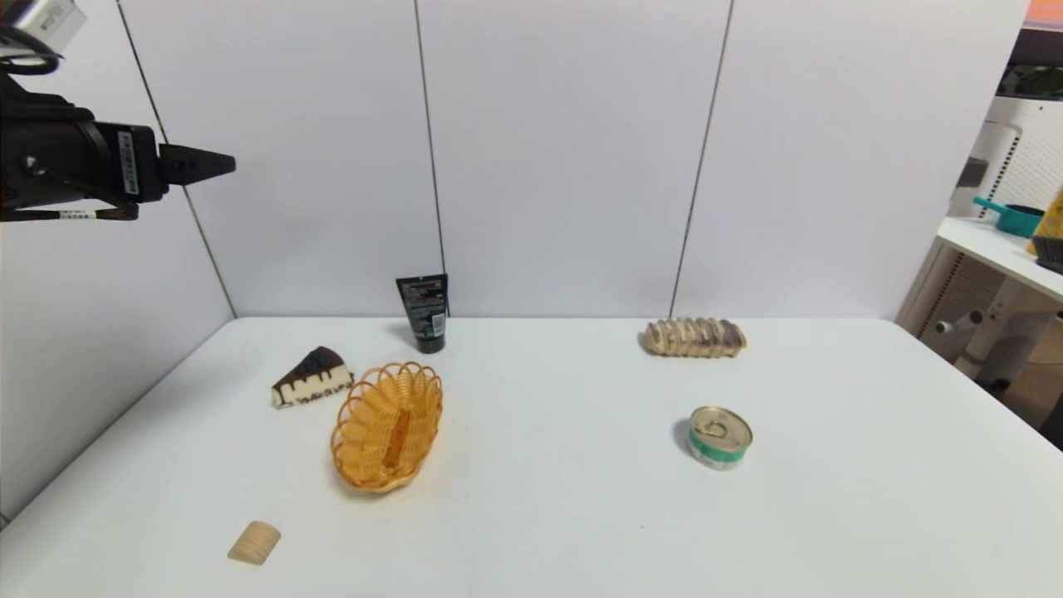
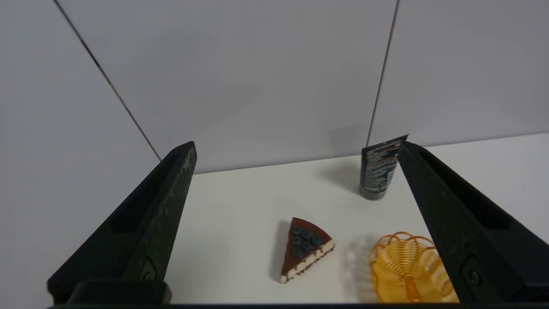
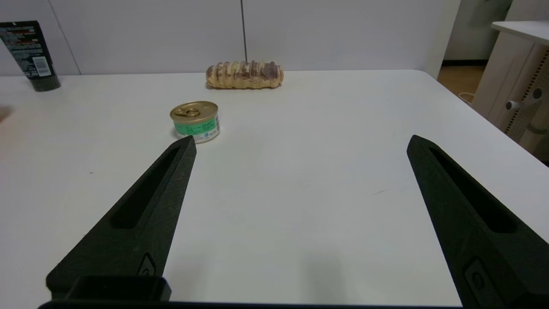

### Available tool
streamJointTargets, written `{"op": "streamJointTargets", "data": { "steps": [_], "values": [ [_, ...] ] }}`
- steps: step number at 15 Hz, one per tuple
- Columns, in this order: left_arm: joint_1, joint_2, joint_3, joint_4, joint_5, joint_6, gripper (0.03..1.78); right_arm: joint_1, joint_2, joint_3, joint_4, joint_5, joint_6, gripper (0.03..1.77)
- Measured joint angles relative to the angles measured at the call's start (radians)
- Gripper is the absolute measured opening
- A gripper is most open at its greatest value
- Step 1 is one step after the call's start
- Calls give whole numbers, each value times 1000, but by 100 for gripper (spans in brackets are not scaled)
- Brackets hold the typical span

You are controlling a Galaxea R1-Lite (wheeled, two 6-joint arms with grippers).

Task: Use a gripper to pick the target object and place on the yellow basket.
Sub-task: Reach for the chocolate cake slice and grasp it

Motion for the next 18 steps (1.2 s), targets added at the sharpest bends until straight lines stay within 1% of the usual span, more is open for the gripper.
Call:
{"op": "streamJointTargets", "data": {
  "steps": [2,4,6,7,8,10,12,14,16,18],
  "values": [
    [68,106,-57,2,-156,106,169,0,0,0,0,0,0,170],
    [98,193,-85,6,-286,192,169,0,0,0,0,-1,0,170],
    [109,266,-91,13,-386,271,169,0,0,0,0,0,0,170],
    [110,297,-91,28,-420,303,169,0,0,0,0,0,0,170],
    [111,329,-90,49,-433,337,169,0,0,0,0,0,0,170],
    [112,381,-89,102,-436,404,169,0,0,0,0,0,0,170],
    [112,429,-90,196,-436,465,169,0,0,0,0,0,0,170],
    [112,478,-94,256,-436,519,169,0,0,0,0,0,0,170],
    [112,524,-93,264,-436,546,169,0,0,0,0,0,0,170],
    [111,568,-93,264,-436,550,169,0,0,0,0,0,0,170]
  ]
}}
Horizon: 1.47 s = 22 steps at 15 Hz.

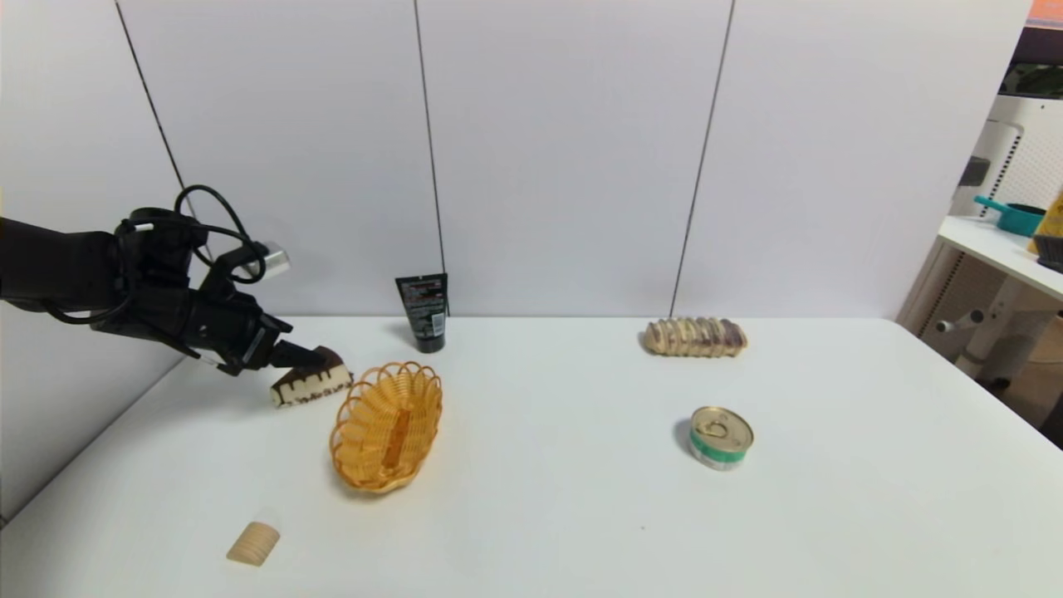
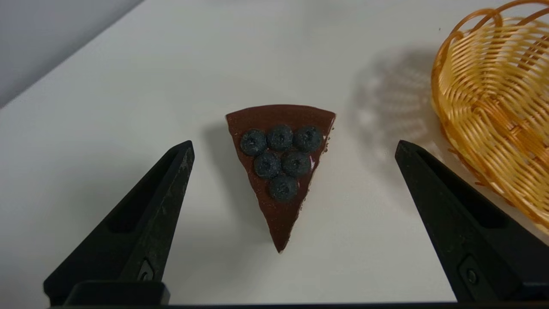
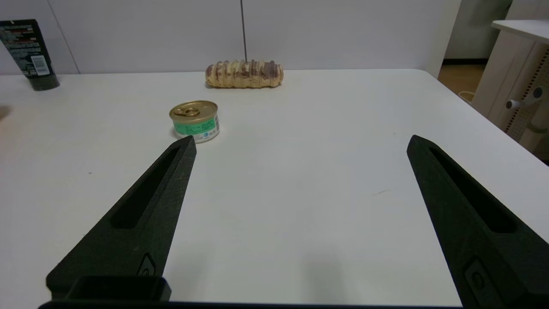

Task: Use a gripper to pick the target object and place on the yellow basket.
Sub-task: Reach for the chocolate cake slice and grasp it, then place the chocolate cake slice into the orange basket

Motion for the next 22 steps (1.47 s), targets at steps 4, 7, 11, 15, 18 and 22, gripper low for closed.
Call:
{"op": "streamJointTargets", "data": {
  "steps": [4,7,11,15,18,22],
  "values": [
    [-1,78,-5,-7,0,37,169,0,0,0,0,0,0,170],
    [-4,126,-15,-10,0,46,169,0,0,0,0,0,0,170],
    [-9,177,-100,-9,0,47,169,0,0,0,0,0,0,170],
    [-13,220,-143,-9,0,46,148,0,0,0,0,0,0,170],
    [-16,240,-142,-5,-1,47,105,0,0,0,0,0,0,170],
    [-29,257,-140,-9,-3,48,81,0,0,0,0,0,0,170]
  ]
}}
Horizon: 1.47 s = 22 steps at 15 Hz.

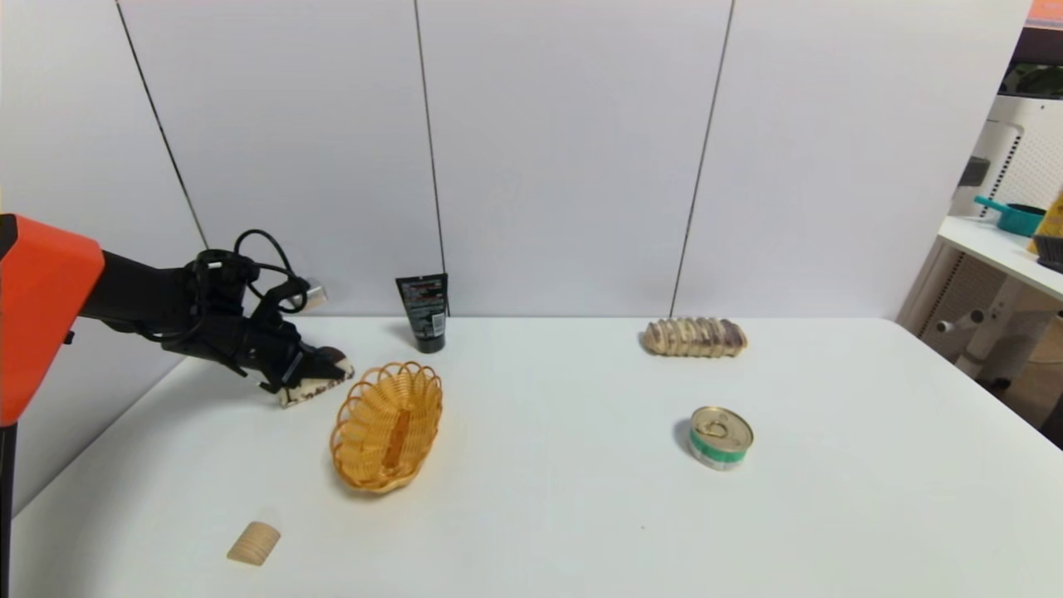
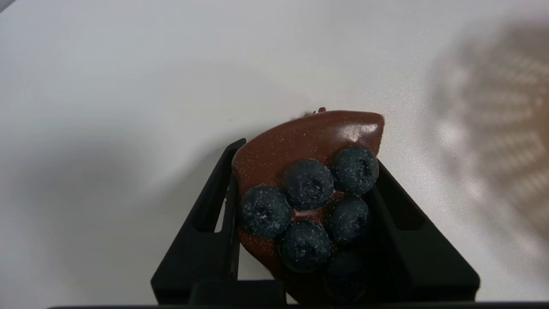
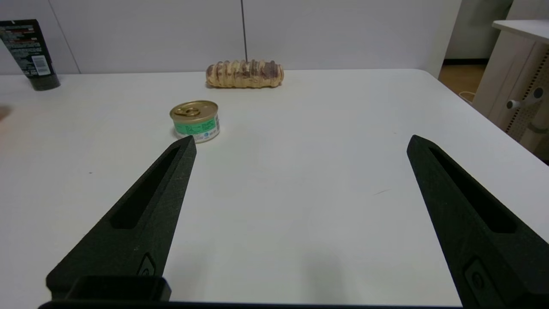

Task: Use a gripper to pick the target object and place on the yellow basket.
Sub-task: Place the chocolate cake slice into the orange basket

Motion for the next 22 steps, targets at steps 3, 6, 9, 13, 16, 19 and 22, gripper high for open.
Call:
{"op": "streamJointTargets", "data": {
  "steps": [3,6,9,13,16,19,22],
  "values": [
    [-18,-12,-9,2,2,-2,81,0,0,0,0,0,0,170],
    [-27,-81,-45,5,2,-11,81,0,0,0,0,0,0,170],
    [-44,-207,-44,7,0,-23,81,0,0,0,0,0,0,170],
    [-86,-400,12,8,7,-128,81,0,0,0,0,0,0,170],
    [-169,-525,101,8,109,-338,81,0,0,0,0,0,0,170],
    [-249,-604,220,7,230,-521,81,0,0,0,0,0,0,170],
    [-300,-645,348,-10,247,-584,81,0,0,0,0,0,0,170]
  ]
}}
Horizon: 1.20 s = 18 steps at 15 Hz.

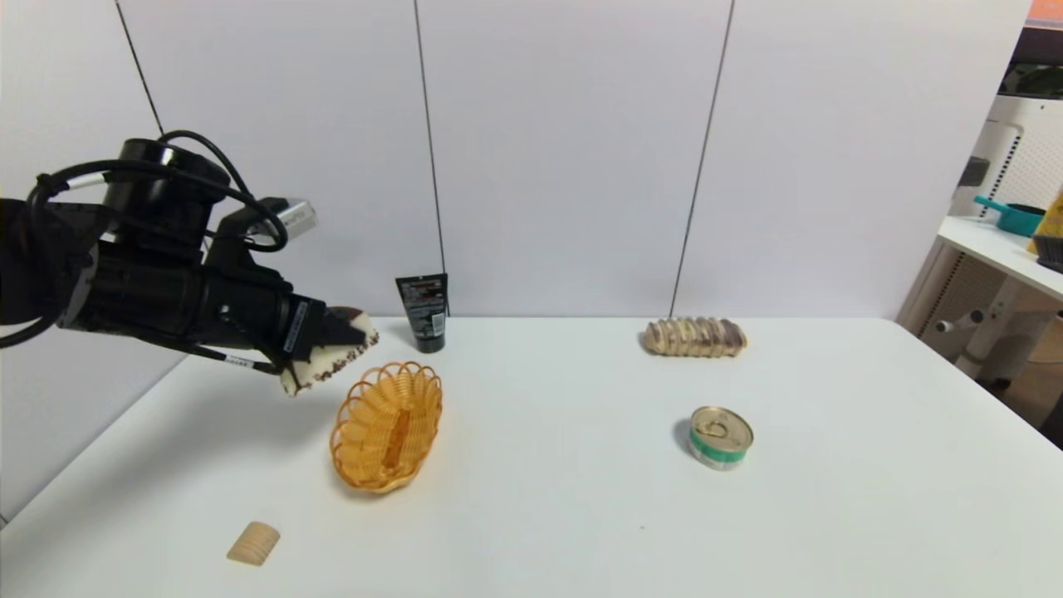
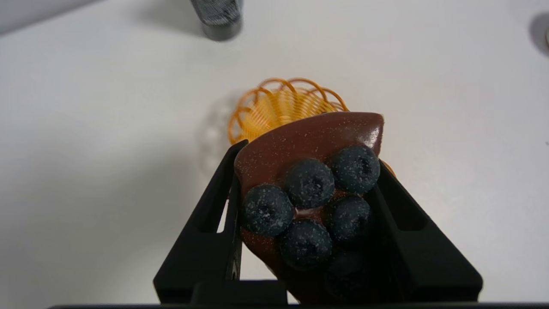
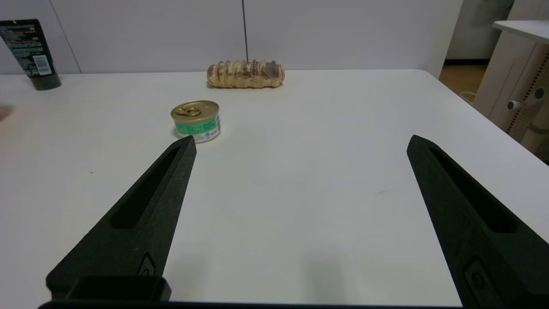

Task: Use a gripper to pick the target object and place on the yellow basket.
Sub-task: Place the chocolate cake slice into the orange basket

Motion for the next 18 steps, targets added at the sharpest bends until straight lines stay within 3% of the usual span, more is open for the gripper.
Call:
{"op": "streamJointTargets", "data": {
  "steps": [6,10,15,18],
  "values": [
    [-56,32,211,-262,1,-7,81,1,0,0,0,0,0,170],
    [-79,93,254,-383,0,-13,81,0,0,0,0,0,0,170],
    [-94,131,280,-421,-1,-18,122,0,0,0,0,0,0,170],
    [-92,128,291,-423,-1,-18,137,0,0,0,0,0,0,170]
  ]
}}
